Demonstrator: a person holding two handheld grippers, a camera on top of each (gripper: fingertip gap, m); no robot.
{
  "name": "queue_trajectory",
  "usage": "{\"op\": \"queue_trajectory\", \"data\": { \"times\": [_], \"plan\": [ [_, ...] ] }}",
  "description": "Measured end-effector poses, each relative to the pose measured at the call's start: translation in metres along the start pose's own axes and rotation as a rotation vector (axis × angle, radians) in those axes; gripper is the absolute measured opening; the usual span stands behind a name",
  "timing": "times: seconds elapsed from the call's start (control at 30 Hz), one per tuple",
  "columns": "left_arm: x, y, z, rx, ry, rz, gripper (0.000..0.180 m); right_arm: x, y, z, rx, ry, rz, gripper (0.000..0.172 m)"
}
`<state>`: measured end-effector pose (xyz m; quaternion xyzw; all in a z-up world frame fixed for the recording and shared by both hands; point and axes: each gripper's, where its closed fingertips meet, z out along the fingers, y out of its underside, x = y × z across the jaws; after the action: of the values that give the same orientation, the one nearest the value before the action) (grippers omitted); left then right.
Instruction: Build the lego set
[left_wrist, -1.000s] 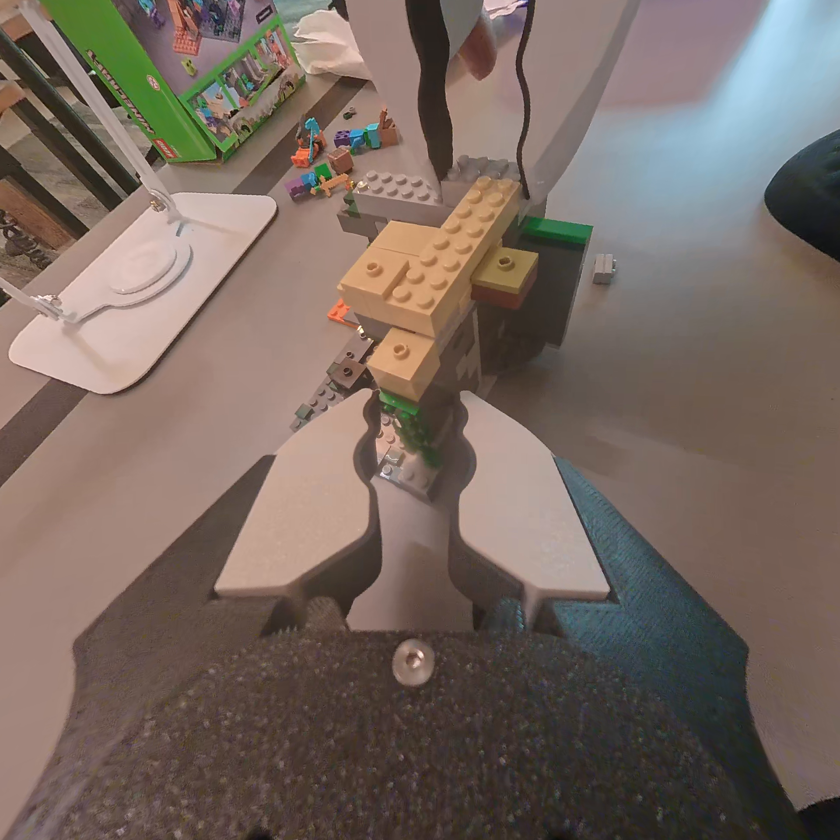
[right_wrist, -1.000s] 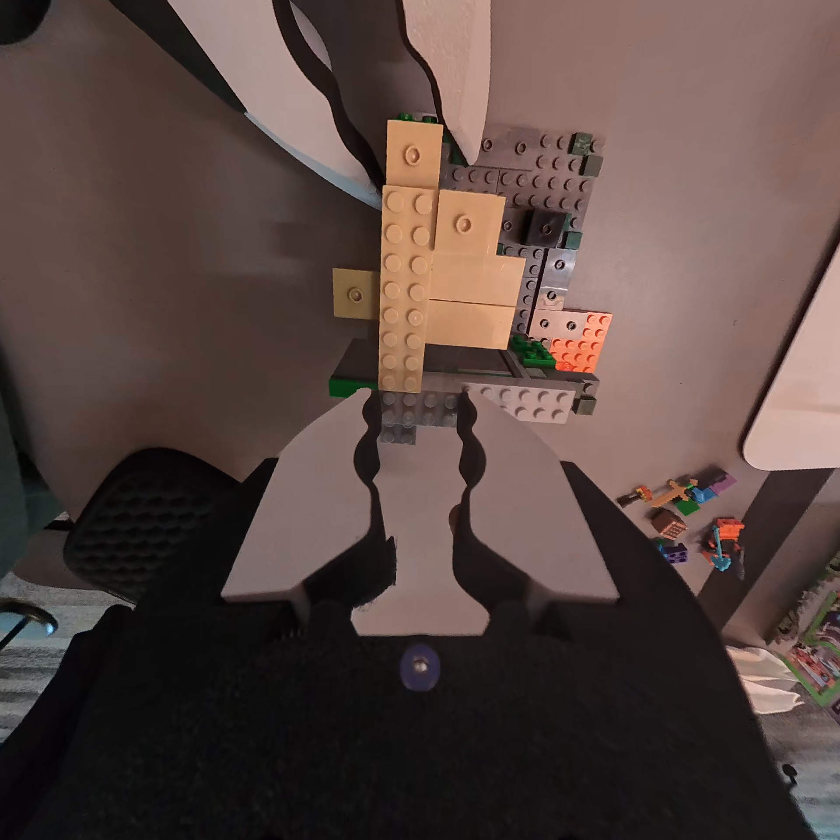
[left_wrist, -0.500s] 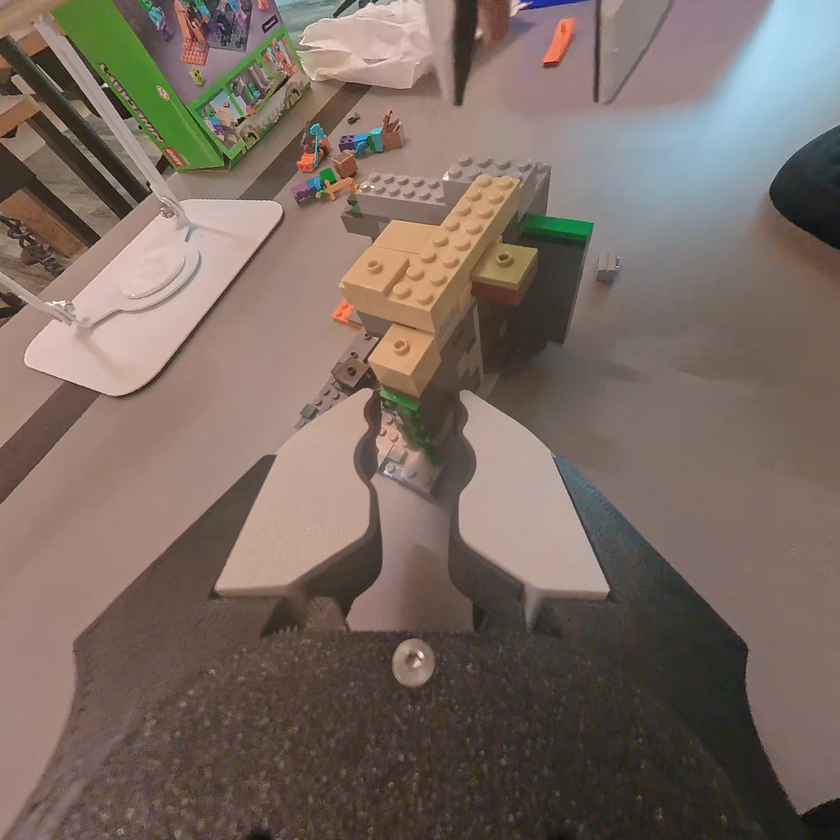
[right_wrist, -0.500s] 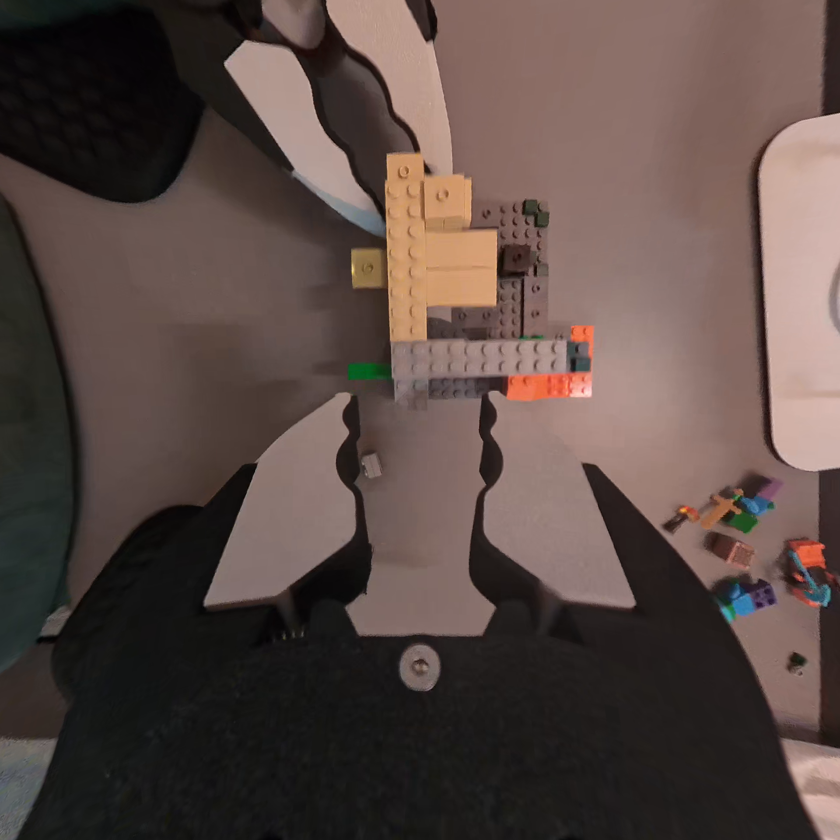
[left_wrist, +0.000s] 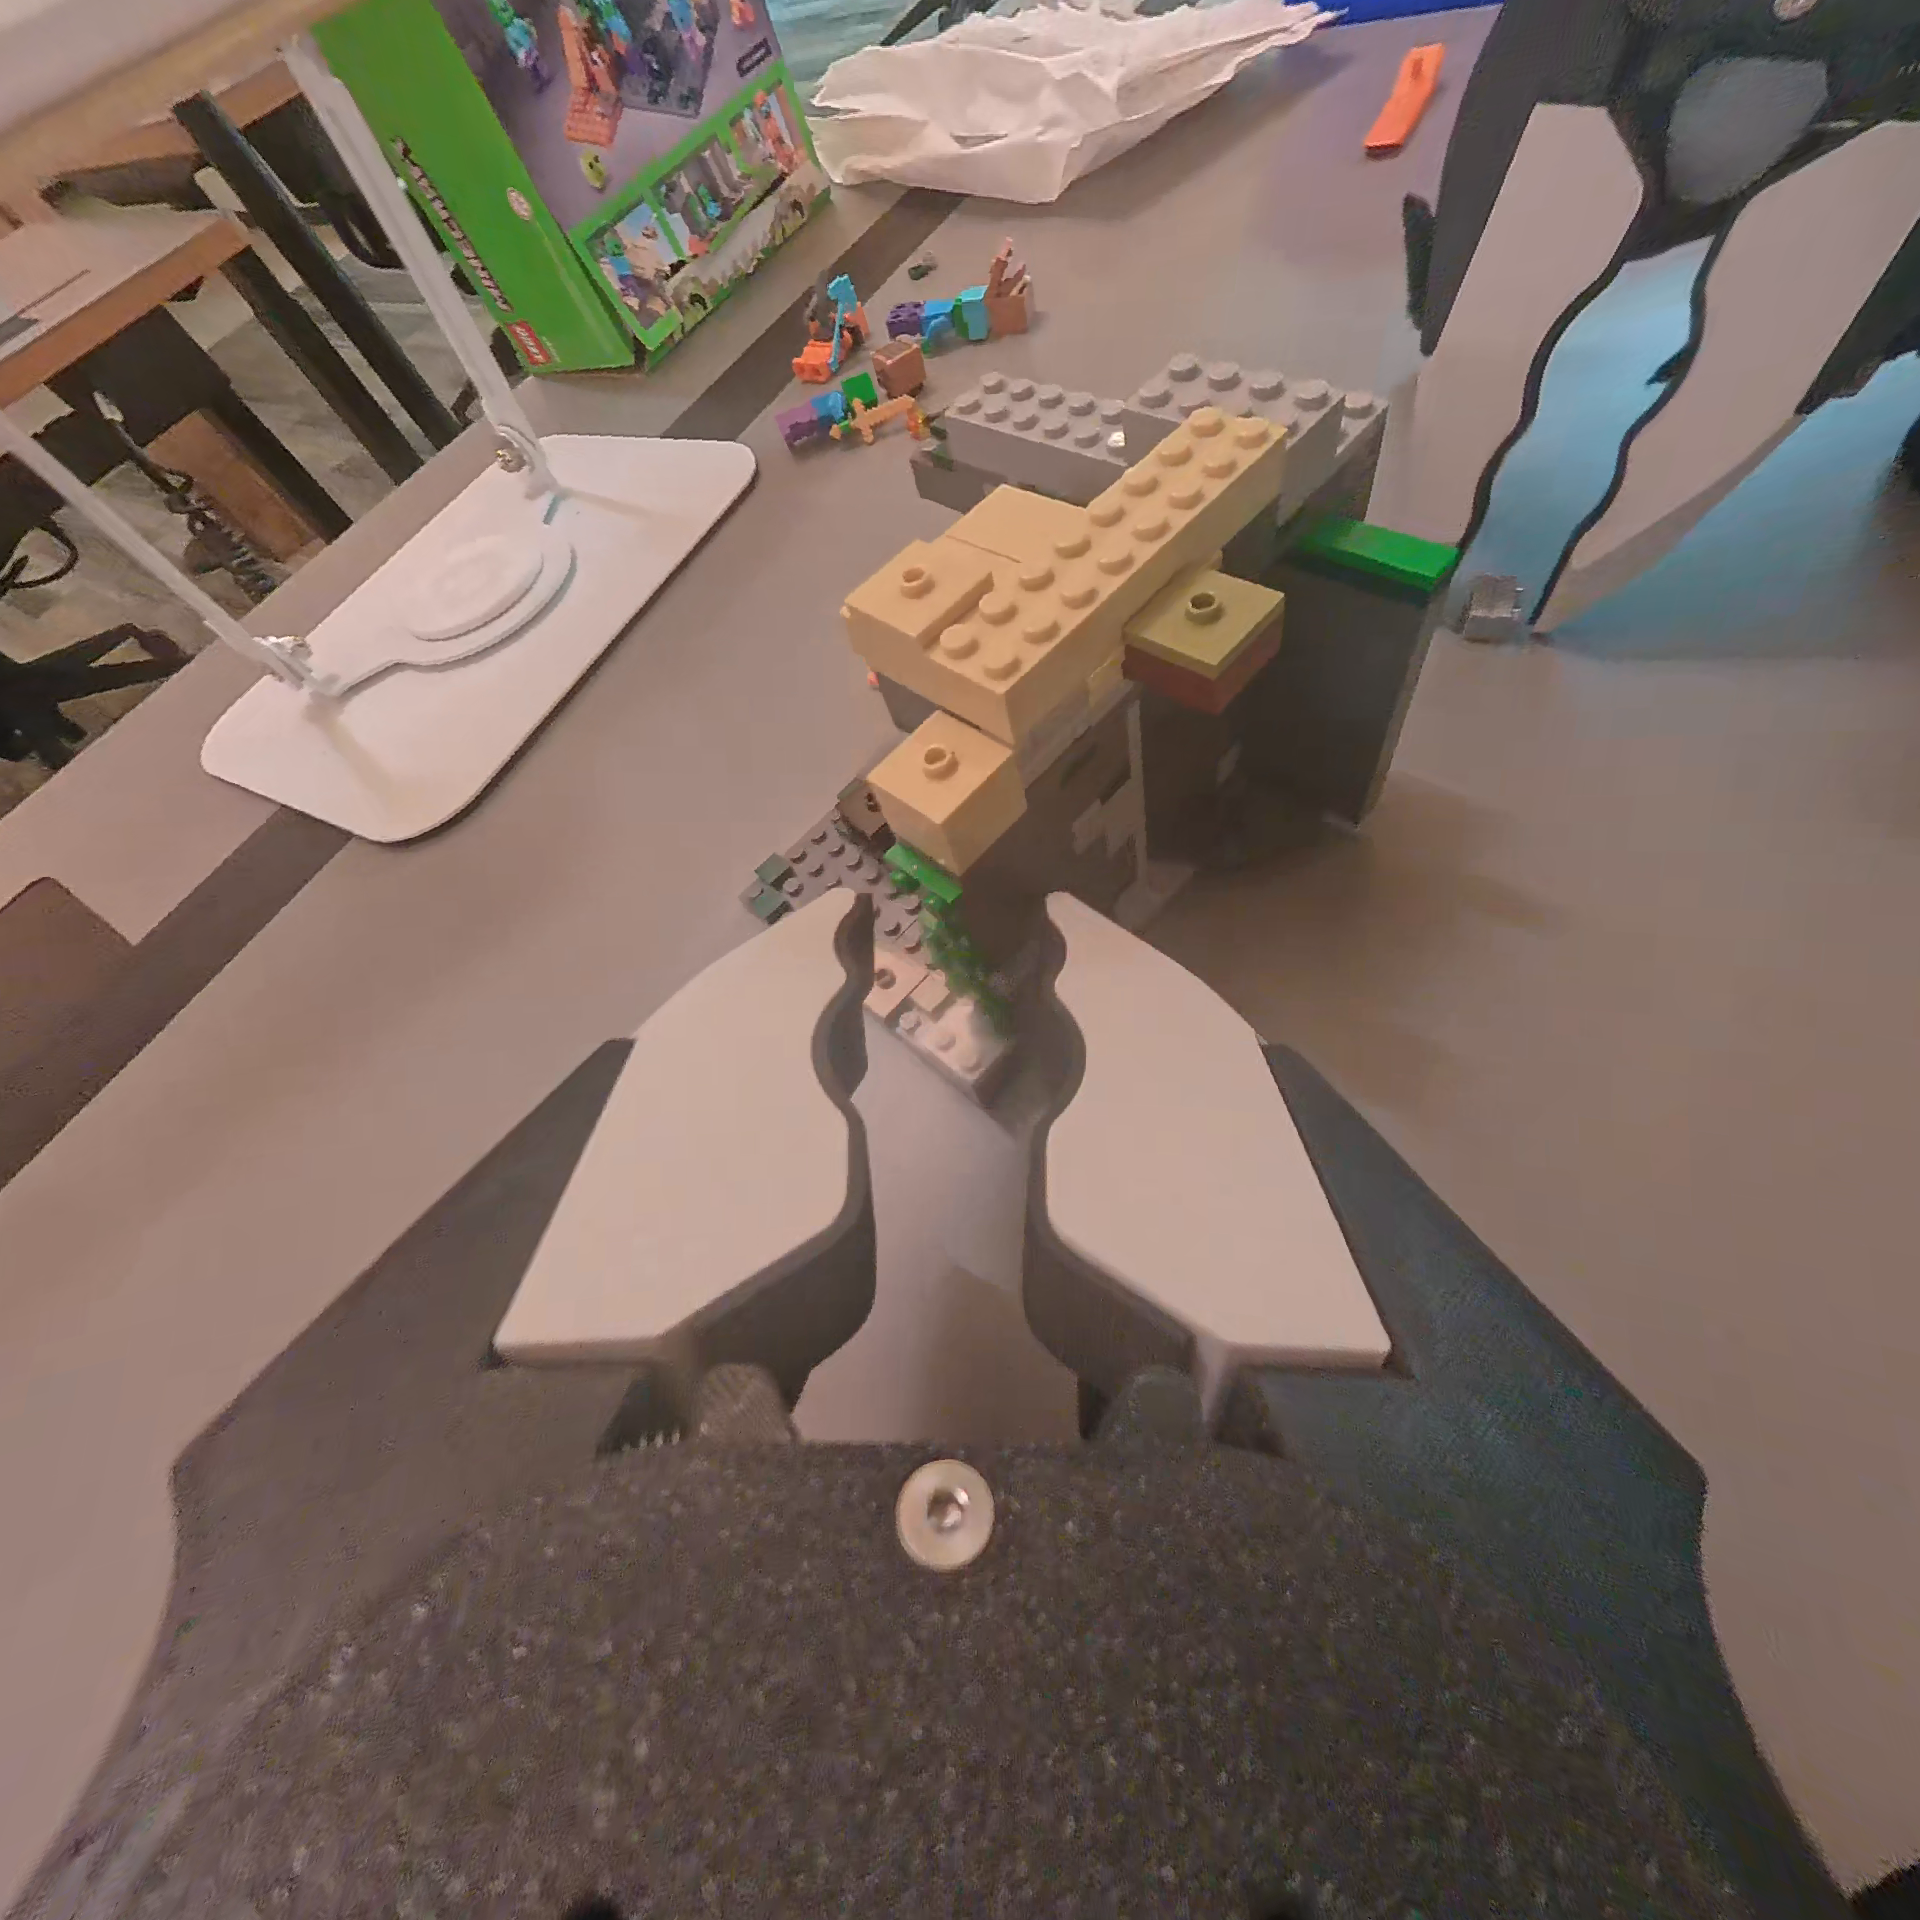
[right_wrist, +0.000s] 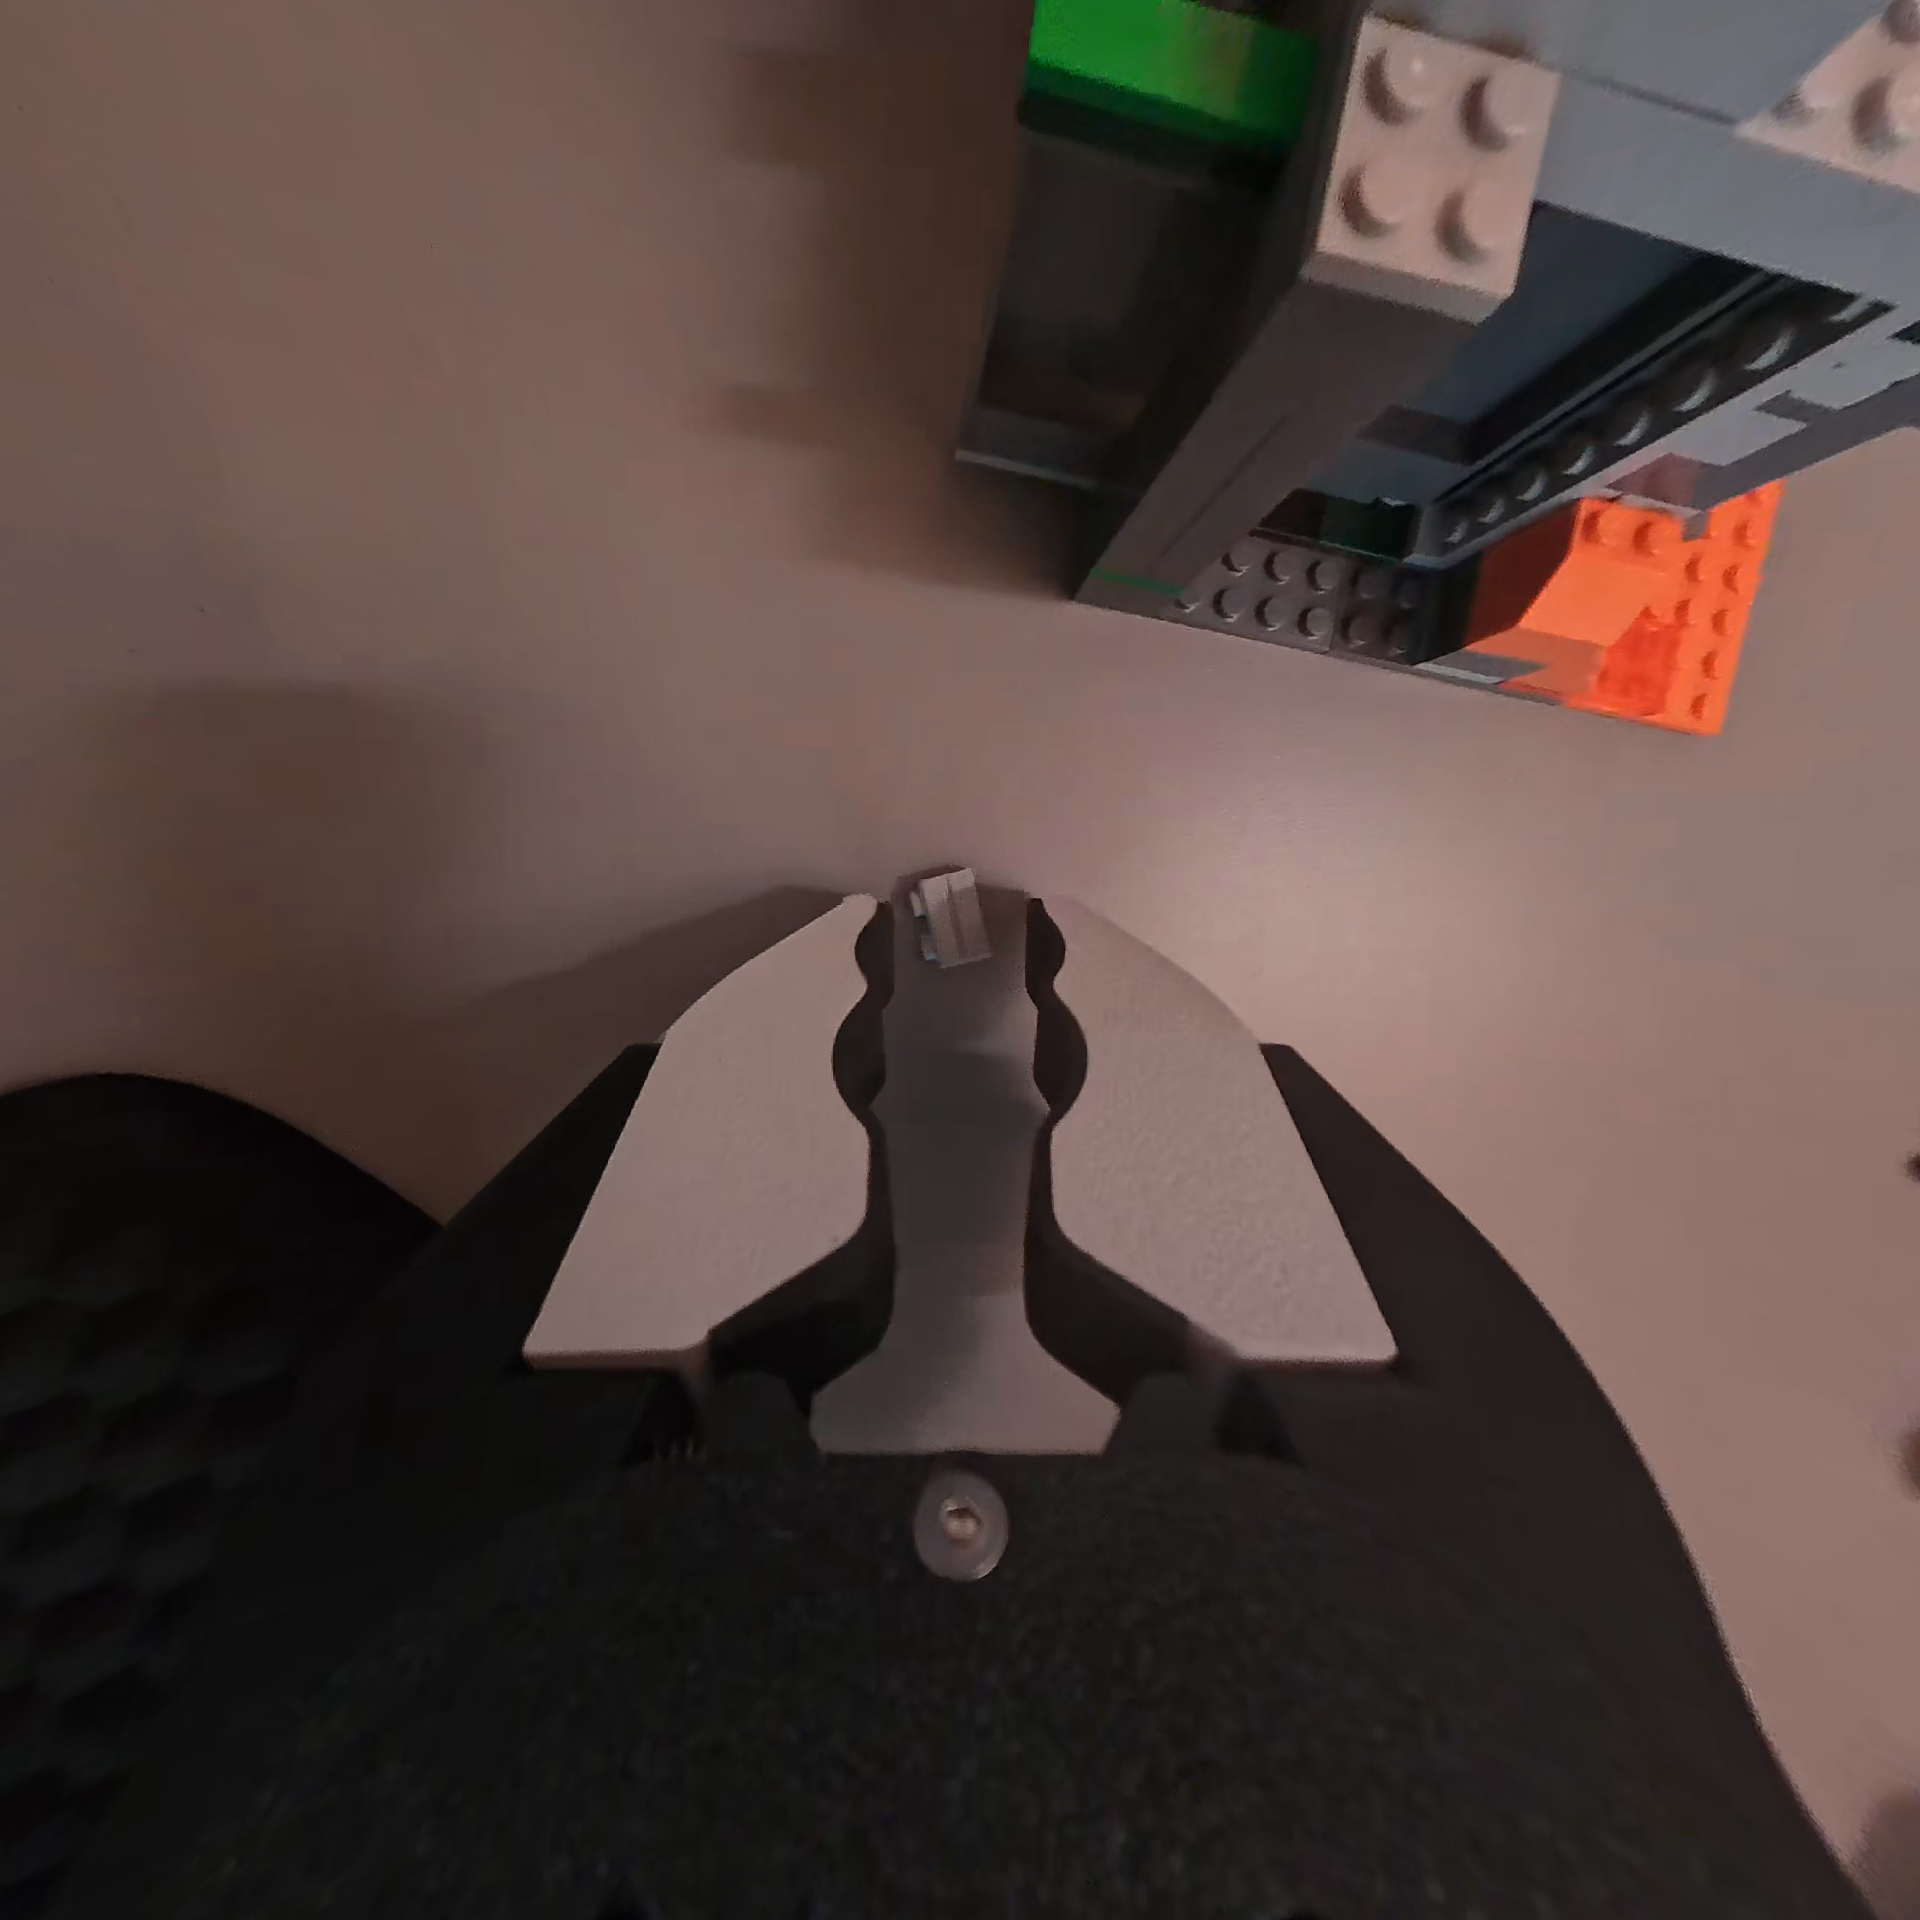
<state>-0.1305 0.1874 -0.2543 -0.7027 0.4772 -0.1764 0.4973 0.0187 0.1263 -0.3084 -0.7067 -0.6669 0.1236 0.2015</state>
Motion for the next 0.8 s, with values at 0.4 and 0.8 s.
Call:
{"op": "queue_trajectory", "data": {
  "times": [0.4, 0.8],
  "plan": [
    [0.049, -0.061, -0.044, 0.223, 0.096, 0.039, 0.021, -0.030, -0.072, -0.049, 0.414, -0.246, 0.206, 0.011],
    [0.135, -0.097, -0.044, 0.350, 0.277, 0.320, 0.023, -0.077, -0.124, -0.089, 0.627, -0.663, 0.352, 0.011]
  ]
}}
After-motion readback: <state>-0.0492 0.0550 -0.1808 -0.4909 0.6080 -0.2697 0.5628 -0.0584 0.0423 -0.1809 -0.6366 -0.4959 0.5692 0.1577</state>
